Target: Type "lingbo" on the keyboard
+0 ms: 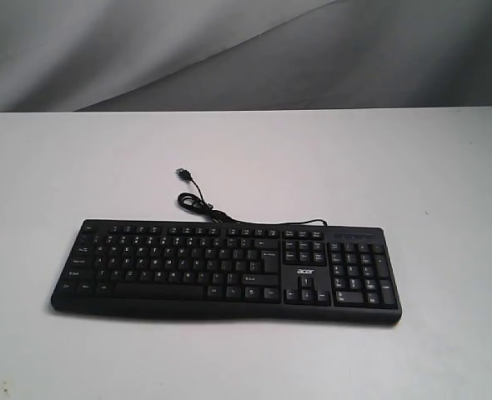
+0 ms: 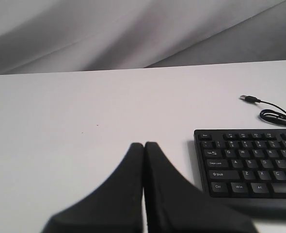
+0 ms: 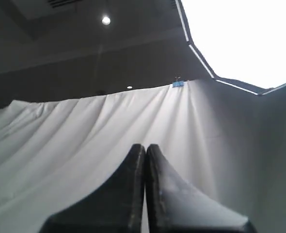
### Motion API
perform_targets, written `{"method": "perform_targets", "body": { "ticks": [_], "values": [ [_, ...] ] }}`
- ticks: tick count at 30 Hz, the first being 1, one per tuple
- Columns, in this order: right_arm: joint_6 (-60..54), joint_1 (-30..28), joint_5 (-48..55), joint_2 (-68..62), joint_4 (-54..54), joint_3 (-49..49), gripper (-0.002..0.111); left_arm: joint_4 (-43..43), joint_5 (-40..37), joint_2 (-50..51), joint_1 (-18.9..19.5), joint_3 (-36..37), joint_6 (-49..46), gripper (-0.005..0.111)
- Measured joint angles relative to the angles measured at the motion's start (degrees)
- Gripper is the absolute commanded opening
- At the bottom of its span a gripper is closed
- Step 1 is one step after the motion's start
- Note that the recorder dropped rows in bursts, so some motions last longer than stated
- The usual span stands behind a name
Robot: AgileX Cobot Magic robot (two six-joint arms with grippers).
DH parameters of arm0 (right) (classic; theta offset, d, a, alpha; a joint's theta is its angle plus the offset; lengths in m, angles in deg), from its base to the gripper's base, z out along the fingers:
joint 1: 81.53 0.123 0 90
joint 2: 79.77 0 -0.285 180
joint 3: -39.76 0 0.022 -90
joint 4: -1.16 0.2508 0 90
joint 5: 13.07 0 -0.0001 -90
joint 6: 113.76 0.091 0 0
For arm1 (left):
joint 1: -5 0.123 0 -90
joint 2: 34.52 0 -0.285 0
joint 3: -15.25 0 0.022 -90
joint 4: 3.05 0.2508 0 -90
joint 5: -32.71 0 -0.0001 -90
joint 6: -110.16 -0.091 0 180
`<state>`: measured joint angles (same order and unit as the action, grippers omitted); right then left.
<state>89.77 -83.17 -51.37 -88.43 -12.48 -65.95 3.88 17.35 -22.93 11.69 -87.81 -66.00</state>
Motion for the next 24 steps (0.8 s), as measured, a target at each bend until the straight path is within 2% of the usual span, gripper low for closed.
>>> {"method": "perform_targets", "body": {
  "ticks": [2, 4, 6, 9, 13, 14, 16, 17, 18, 19, 20, 21, 23, 24],
  "values": [
    [0.00, 0.00, 3.56, -3.28, 3.05, -4.13, 0.000, 0.00, 0.00, 0.00, 0.00, 0.00, 0.00, 0.001],
    [2.86, 0.00, 12.67, -12.40, 2.15, -13.04, 0.000, 0.00, 0.00, 0.00, 0.00, 0.00, 0.00, 0.001],
    [12.90, 1.32, 21.01, -25.82, -9.88, -23.27, 0.000, 0.00, 0.00, 0.00, 0.00, 0.00, 0.00, 0.001],
    [32.37, 8.00, 33.51, -51.85, -34.57, -39.63, 0.000, 0.00, 0.00, 0.00, 0.00, 0.00, 0.00, 0.001],
    [32.52, 15.05, 44.38, -70.86, -41.76, -49.00, 0.000, 0.00, 0.00, 0.00, 0.00, 0.00, 0.00, 0.001],
    [26.91, 17.60, 51.31, -79.15, -40.18, -53.31, 0.000, 0.00, 0.00, 0.00, 0.00, 0.00, 0.00, 0.001],
    [9.91, 19.84, 62.19, -89.34, -29.05, -60.23, 0.000, 0.00, 0.00, 0.00, 0.00, 0.00, 0.00, 0.001],
    [-4.12, 19.96, 68.35, -94.72, -15.44, -65.30, 0.000, 0.00, 0.00, 0.00, 0.00, 0.00, 0.00, 0.001],
    [-13.38, 19.96, 71.20, -97.19, -7.69, -67.98, 0.000, 0.00, 0.00, 0.00, 0.00, 0.00, 0.00, 0.001],
    [-32.06, 19.85, 75.09, -100.58, 7.77, -71.92, 0.000, 0.00, 0.00, 0.00, 0.00, 0.00, 0.00, 0.001],
    [-43.04, 19.97, 76.79, -101.95, 17.23, -73.50, 0.000, 0.00, 0.00, 0.00, 0.00, 0.00, 0.00, 0.001],
    [-62.46, 20.56, 80.47, -103.99, 35.04, -75.25, 0.000, 0.00, 0.00, 0.00, 0.00, 0.00, 0.00, 0.001],
    [-84.20, 23.14, 85.31, -106.09, 55.14, -75.67, 0.000, 0.00, 0.00, 0.00, 0.00, 0.00, 0.00, 0.001],
    [-87.63, 24.43, 85.75, -106.79, 58.42, -75.92, 0.000, 0.00, 0.00, 0.00, 0.00, 0.00, 0.00, 0.001]
  ]
}}
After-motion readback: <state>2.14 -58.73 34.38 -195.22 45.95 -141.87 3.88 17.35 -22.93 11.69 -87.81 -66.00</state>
